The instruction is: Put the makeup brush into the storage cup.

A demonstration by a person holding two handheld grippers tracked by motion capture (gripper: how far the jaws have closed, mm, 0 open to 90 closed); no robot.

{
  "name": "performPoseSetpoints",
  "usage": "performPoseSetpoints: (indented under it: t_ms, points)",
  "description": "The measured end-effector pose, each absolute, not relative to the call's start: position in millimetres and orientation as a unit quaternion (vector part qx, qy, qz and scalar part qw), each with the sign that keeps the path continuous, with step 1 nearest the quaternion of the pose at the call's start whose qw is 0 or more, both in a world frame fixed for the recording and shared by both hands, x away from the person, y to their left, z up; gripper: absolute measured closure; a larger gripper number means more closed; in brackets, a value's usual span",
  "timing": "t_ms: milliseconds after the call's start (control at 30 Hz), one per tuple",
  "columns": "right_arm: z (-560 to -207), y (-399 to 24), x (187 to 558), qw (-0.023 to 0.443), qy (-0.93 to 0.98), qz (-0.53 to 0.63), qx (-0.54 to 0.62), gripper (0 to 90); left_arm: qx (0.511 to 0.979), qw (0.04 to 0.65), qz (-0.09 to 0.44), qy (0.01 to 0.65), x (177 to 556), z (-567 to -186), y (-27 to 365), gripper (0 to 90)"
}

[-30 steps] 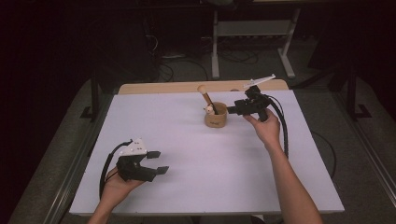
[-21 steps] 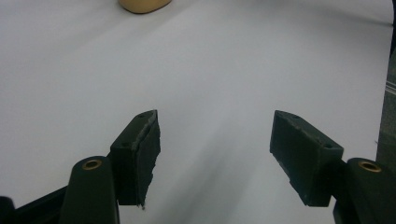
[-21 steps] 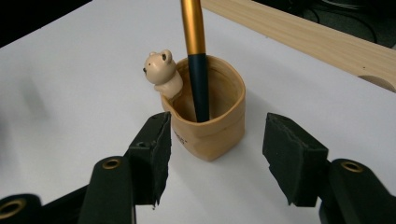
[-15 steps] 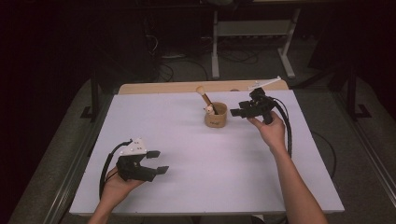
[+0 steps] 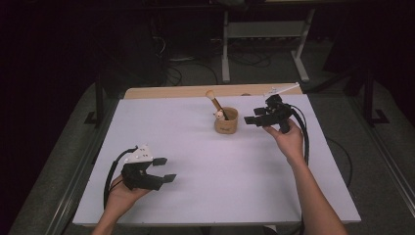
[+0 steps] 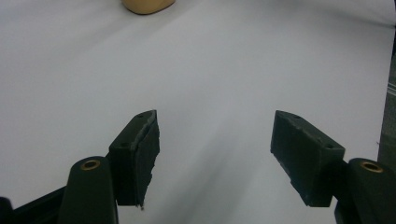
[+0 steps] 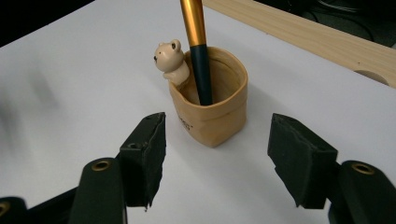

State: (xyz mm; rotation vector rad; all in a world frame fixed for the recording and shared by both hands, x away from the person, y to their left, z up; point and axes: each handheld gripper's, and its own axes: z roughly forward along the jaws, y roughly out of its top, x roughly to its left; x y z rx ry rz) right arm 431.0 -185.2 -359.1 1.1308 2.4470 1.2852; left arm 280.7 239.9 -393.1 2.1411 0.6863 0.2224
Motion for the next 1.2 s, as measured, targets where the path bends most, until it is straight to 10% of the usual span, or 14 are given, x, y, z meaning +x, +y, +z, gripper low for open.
performPoseSetpoints:
  t_ms: [1200]
  points:
    - [-379, -206, 381, 0.069, 0.820, 0.437, 0.363, 31.1, 0.852, 0.419, 0.102, 0.297, 283, -395, 247, 26.7]
